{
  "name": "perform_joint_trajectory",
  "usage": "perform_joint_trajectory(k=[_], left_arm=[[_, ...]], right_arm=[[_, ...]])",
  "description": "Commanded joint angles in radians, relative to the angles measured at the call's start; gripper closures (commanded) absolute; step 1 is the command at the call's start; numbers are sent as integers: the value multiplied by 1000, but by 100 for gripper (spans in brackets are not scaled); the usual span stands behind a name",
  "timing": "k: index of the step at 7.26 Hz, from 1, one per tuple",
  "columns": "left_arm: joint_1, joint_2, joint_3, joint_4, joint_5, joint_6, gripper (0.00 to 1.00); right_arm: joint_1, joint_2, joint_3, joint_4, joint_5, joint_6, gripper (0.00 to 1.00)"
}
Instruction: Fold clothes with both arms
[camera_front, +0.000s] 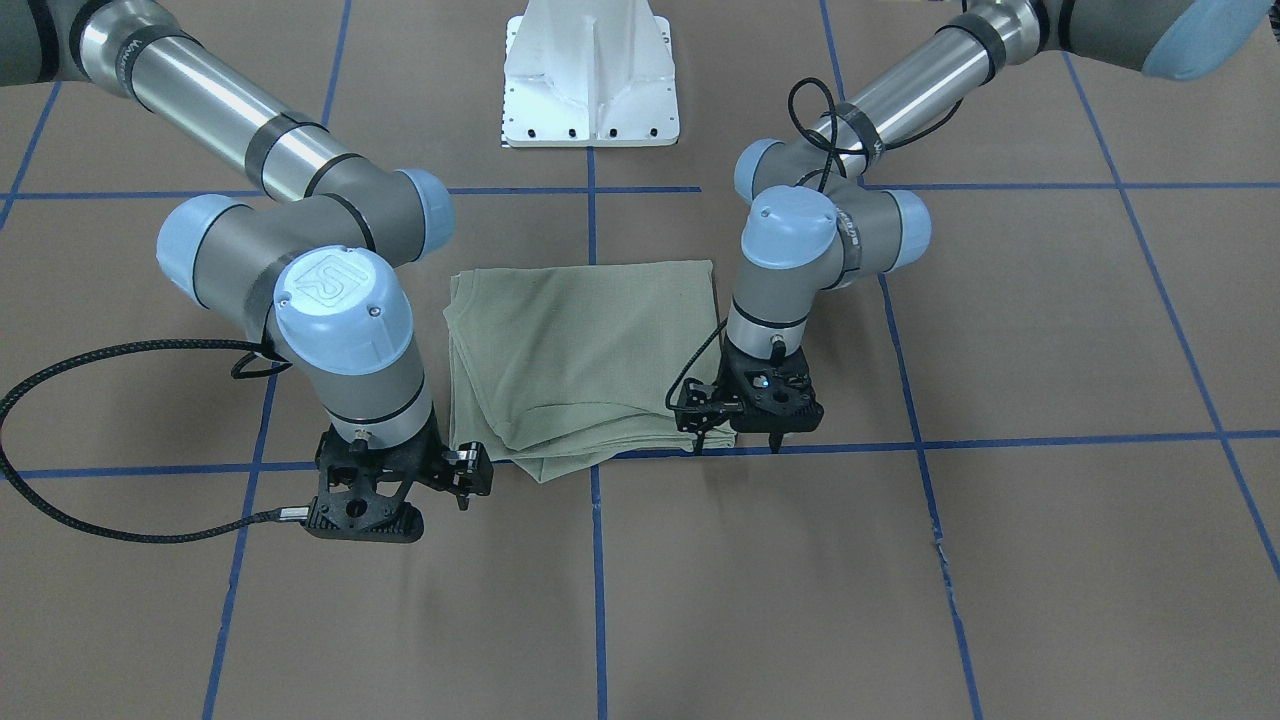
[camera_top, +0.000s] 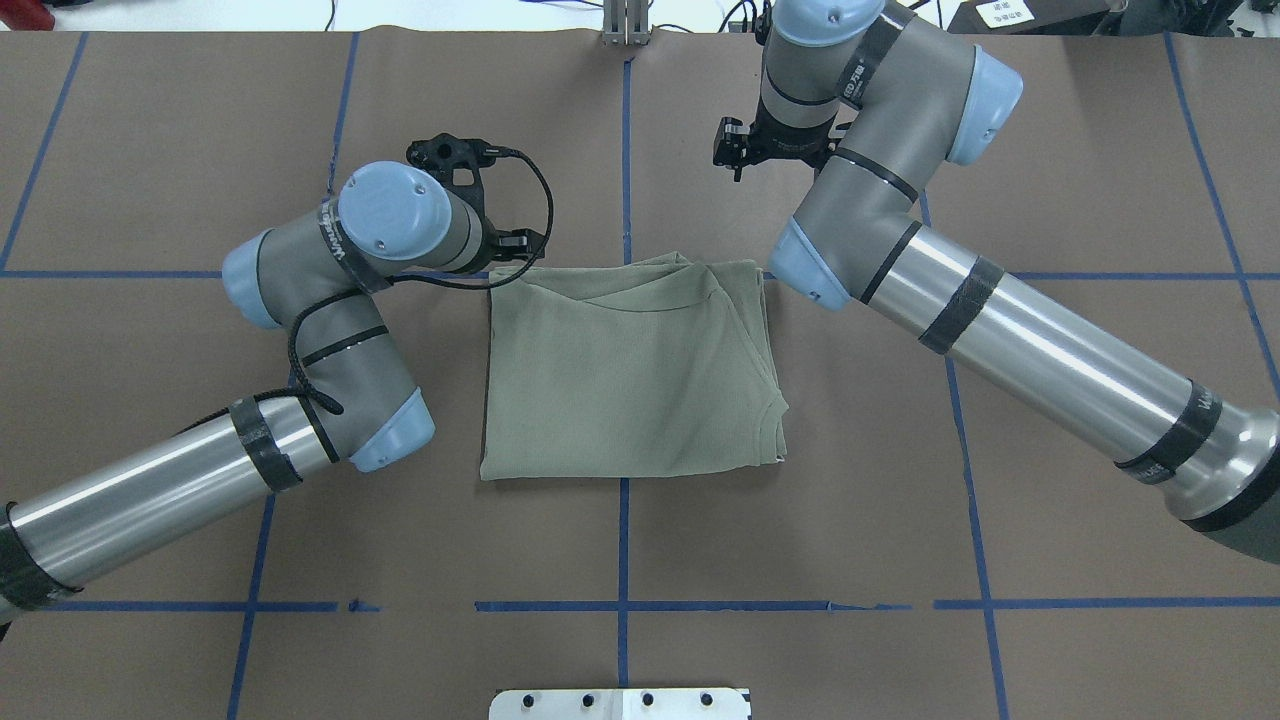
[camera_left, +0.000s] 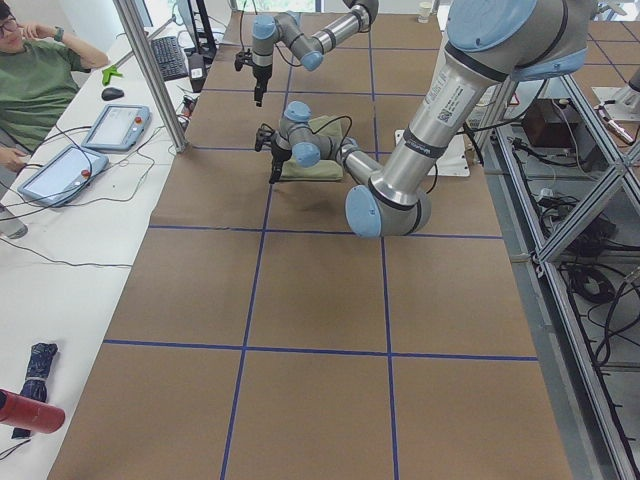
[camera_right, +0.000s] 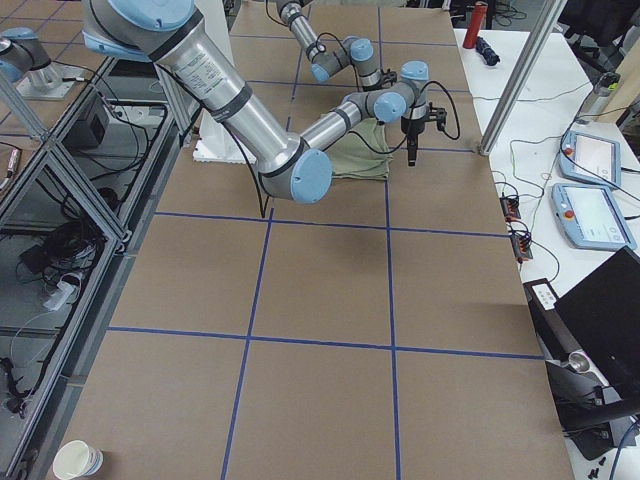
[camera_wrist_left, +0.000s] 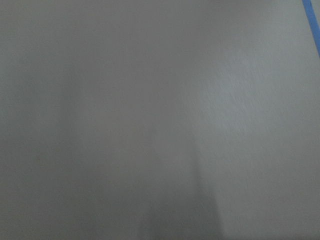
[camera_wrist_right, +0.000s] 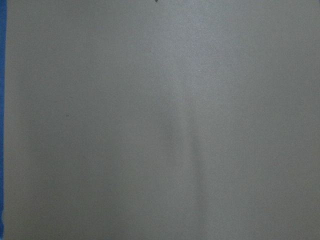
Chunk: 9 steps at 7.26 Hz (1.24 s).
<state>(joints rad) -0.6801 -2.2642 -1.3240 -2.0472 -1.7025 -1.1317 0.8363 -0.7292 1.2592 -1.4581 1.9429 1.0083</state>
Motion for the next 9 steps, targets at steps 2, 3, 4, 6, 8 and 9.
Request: perform_joint_trajectory(k=[2,3,4,6,8,9], left_arm=[[-267,44,-84,150,-319,378,0],[-368,92,-156,238,-362,576,0],[-483,174,-228,302,-411,792,0],[-736,360,-245,340,-527,1208,0],[-869,566,-279,352,-548,1319,0],[-871,633,-276,351,-534,1317,0]], right_arm=[[229,-132,12,5,261,-427,0],[333,-212,58,-54,309,-627,0],[428,-278,140,-183,314,-878,0],[602,-472,330,-385,314,-1260,0],[664,-744,512,-416,306,-1248,0],[687,-815,534,-416,309,-1234,0]])
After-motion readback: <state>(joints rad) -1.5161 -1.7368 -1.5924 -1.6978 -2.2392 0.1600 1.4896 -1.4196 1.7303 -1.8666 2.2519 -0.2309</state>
